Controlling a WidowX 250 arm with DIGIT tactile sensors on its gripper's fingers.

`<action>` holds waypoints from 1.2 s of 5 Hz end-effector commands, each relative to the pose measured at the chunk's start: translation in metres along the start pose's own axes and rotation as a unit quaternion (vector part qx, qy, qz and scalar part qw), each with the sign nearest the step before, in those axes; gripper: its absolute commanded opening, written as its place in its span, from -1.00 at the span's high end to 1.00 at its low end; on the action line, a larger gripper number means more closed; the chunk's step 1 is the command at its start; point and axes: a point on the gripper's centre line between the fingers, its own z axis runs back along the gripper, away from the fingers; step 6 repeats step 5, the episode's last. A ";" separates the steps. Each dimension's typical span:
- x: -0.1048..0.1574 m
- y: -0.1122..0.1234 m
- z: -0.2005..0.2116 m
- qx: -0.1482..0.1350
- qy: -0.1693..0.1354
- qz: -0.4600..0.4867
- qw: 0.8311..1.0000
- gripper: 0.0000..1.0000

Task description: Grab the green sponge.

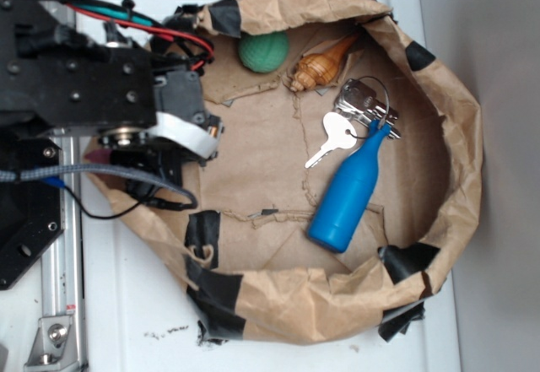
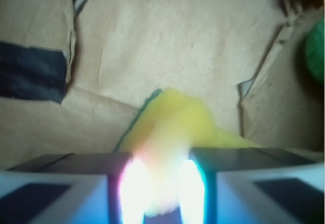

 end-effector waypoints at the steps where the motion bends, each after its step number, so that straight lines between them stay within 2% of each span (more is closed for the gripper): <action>1: 0.054 -0.001 0.037 0.010 -0.062 0.067 0.996 1.00; 2: 0.075 -0.013 0.061 0.005 -0.082 0.081 0.993 1.00; 3: 0.087 -0.011 0.076 -0.002 -0.090 0.101 0.991 1.00; 4: 0.085 -0.003 0.084 -0.007 -0.100 0.118 0.988 1.00; 6: 0.085 -0.002 0.084 -0.004 -0.092 0.131 0.987 1.00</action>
